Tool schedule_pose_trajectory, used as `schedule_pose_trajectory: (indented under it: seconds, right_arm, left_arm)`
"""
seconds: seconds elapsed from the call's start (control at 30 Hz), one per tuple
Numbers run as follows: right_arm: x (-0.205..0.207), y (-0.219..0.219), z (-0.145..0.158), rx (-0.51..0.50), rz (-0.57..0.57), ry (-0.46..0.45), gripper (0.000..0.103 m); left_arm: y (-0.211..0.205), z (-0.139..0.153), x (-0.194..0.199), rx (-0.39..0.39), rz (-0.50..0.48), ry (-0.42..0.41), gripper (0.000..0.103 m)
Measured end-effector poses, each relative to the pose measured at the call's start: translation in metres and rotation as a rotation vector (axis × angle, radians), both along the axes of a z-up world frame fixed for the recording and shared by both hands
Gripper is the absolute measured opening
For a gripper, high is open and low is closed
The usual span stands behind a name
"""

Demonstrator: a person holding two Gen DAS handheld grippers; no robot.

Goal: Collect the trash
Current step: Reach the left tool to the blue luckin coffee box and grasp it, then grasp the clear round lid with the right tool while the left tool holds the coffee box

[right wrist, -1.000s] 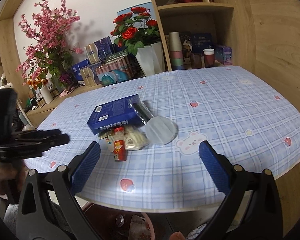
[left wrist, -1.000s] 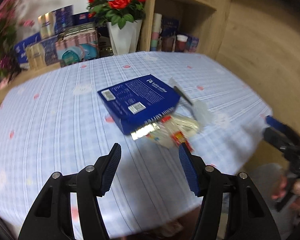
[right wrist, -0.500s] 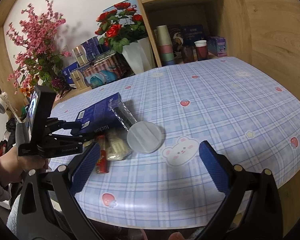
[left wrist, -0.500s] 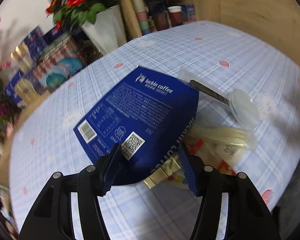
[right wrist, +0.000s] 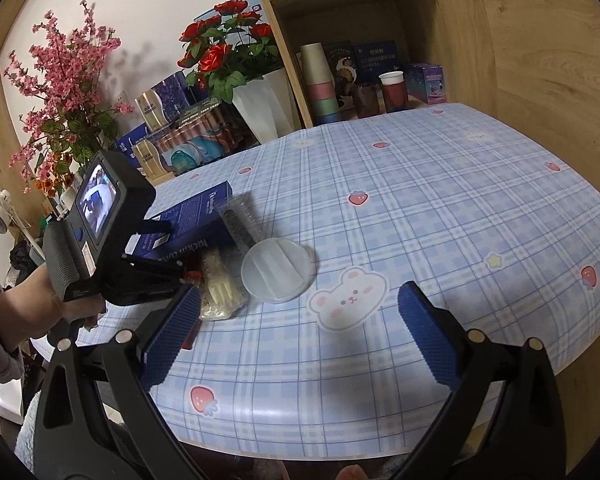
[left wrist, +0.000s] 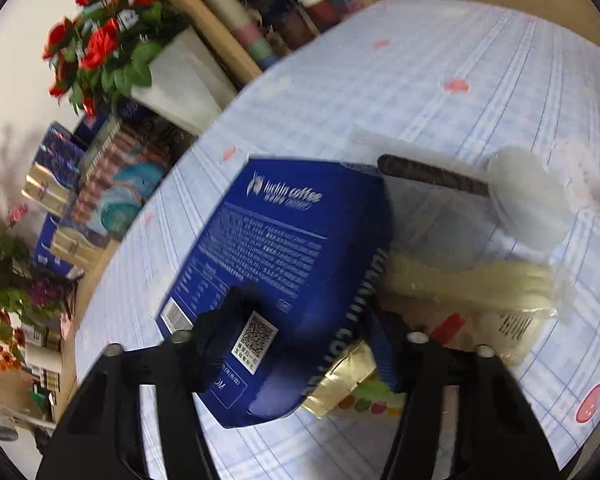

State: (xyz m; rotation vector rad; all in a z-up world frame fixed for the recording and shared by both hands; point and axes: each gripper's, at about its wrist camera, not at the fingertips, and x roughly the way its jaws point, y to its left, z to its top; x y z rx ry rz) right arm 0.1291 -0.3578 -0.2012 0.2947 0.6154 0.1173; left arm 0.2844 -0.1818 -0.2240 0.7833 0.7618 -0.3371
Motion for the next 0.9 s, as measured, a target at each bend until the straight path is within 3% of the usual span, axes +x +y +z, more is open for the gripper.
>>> schedule_pose_trajectory:
  seconds: [0.07,0.1,0.27,0.43,0.6,0.77,0.9]
  right_arm:
    - [-0.001,0.000,0.002,-0.005,0.003,-0.004,0.097]
    - [-0.001,-0.001,0.002,-0.004,0.006,-0.005,0.097]
    - [0.000,-0.001,0.008,0.002,0.007,-0.020,0.097]
    - [0.002,0.006,0.012,0.002,0.026,-0.026,0.097]
    - [0.006,0.015,0.011,-0.005,0.049,-0.016,0.097]
    - [0.014,0.024,0.008,-0.014,0.064,0.011,0.097]
    - [0.026,0.027,0.003,-0.043,0.078,0.044,0.097]
  left_arm:
    - [0.002,0.016,-0.004,-0.013,-0.022,-0.059,0.035]
    - [0.005,0.024,-0.003,-0.043,-0.021,-0.057,0.034]
    - [0.061,0.079,0.018,-0.296,0.102,0.013,0.021]
    - [0.131,0.099,0.034,-0.487,0.267,0.105,0.016]
    - [0.177,0.099,0.031,-0.563,0.355,0.135,0.014]
    - [0.188,0.092,0.026,-0.563,0.351,0.143,0.014]
    - [0.192,0.085,0.020,-0.614,0.345,0.152,0.015]
